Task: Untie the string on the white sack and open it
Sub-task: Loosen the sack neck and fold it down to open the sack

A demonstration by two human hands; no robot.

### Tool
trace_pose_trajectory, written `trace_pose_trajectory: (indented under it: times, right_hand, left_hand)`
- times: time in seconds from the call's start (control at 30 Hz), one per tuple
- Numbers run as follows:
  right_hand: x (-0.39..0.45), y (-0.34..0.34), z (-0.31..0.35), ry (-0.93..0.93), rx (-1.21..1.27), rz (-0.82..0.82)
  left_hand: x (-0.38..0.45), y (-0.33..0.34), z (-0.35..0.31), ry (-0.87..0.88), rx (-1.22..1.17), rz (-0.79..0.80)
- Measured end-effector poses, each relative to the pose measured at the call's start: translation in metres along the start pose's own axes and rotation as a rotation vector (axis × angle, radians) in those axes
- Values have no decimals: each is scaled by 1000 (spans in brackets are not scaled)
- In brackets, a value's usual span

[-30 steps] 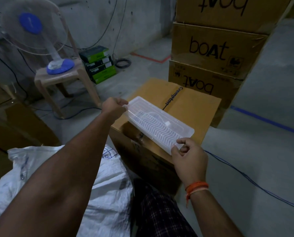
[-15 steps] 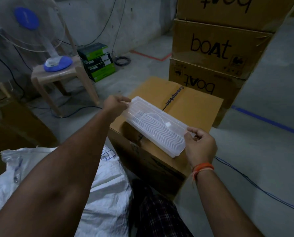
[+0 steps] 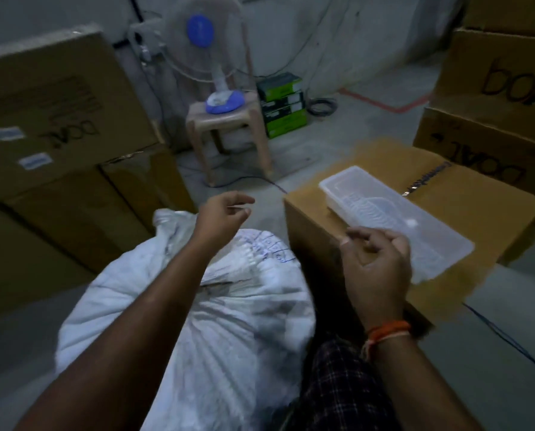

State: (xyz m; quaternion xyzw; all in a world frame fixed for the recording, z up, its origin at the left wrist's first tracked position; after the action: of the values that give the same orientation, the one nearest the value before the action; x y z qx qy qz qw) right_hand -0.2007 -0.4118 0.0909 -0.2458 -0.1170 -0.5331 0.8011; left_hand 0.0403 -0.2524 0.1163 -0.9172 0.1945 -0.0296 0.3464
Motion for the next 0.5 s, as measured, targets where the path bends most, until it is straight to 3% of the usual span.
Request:
trace_pose_trajectory:
  times: [0.13, 0.27, 0.5]
  right_hand:
    - [-36, 67, 27, -7, 187, 255]
    - [-63, 119, 45, 12, 278, 489]
    - [-84, 177, 55, 5, 257, 648]
  left_hand:
    - [-29, -65, 48, -75, -57, -124]
    - [-50, -105, 90, -187, -111, -142]
    - [-59, -122, 138, -180, 42, -113]
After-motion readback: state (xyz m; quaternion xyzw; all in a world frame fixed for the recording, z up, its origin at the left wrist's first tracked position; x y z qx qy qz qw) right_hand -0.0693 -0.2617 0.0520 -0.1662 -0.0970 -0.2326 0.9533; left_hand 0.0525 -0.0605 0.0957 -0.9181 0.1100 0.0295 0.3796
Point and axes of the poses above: each hand's wrist, its own x-axis towards the middle knuckle, its own y-axis out of the palm, z = x × y, the point moved 3 cm from there along x, towards the middle knuckle, and after that the axes turned 12 degrees about -y, right-handed, at the moved point
